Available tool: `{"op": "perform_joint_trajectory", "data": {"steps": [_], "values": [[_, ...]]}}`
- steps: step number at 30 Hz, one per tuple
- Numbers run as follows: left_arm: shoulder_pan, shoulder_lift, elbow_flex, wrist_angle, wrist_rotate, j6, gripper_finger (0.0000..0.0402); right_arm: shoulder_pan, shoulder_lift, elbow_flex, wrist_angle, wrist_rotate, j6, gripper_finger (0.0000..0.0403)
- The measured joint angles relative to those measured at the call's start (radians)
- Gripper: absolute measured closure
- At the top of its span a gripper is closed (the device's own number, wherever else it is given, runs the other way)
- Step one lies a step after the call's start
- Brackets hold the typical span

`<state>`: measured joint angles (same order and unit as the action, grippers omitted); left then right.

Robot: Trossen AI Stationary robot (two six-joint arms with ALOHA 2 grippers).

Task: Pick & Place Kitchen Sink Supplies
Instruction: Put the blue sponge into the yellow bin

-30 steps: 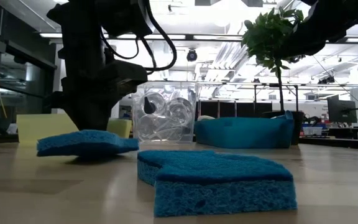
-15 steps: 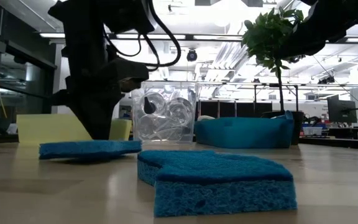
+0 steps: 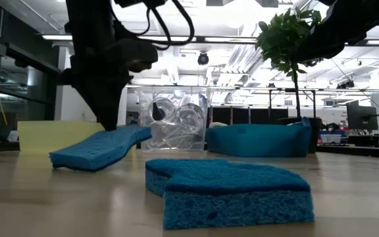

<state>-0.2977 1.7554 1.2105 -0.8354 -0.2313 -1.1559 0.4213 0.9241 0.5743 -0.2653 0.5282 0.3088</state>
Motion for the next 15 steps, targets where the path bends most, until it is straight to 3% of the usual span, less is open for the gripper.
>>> {"op": "perform_joint_trajectory", "data": {"steps": [15], "values": [[-0.005,0.000,0.034,-0.028,-0.038,0.008,0.0401,0.000,0.025,0.001,0.063,-0.033,0.005,0.0220]]}}
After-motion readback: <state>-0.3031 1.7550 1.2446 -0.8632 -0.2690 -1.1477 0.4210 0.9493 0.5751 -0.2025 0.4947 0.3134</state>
